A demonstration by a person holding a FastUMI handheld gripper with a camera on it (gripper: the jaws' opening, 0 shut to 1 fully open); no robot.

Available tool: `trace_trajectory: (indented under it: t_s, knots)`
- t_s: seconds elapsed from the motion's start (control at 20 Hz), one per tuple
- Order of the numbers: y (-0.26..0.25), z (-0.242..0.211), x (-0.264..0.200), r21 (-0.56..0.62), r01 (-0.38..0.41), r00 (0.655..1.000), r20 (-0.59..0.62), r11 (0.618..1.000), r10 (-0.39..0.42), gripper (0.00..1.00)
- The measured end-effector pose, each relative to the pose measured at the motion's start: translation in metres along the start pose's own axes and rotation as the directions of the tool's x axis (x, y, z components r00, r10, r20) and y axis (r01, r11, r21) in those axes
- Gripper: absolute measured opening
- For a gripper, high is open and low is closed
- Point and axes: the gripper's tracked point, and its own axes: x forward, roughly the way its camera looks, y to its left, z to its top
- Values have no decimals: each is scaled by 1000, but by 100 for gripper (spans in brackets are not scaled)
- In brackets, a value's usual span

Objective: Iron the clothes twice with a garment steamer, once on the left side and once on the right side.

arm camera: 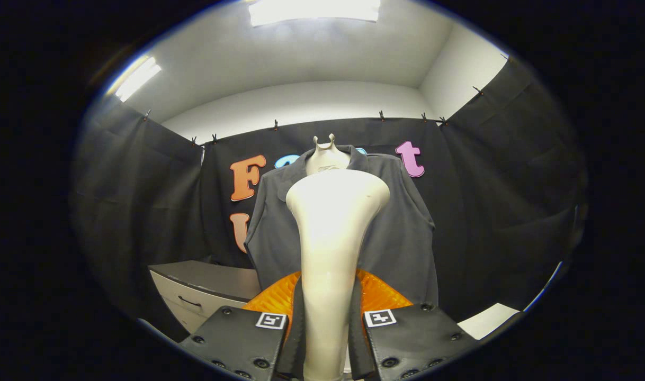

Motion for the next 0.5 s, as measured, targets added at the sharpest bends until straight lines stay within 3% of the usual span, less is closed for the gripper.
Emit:
trace_trajectory:
  t_s: [0.5]
  knots:
    - [6,-1,-5,3,-13,1000,6,1000,13,40]
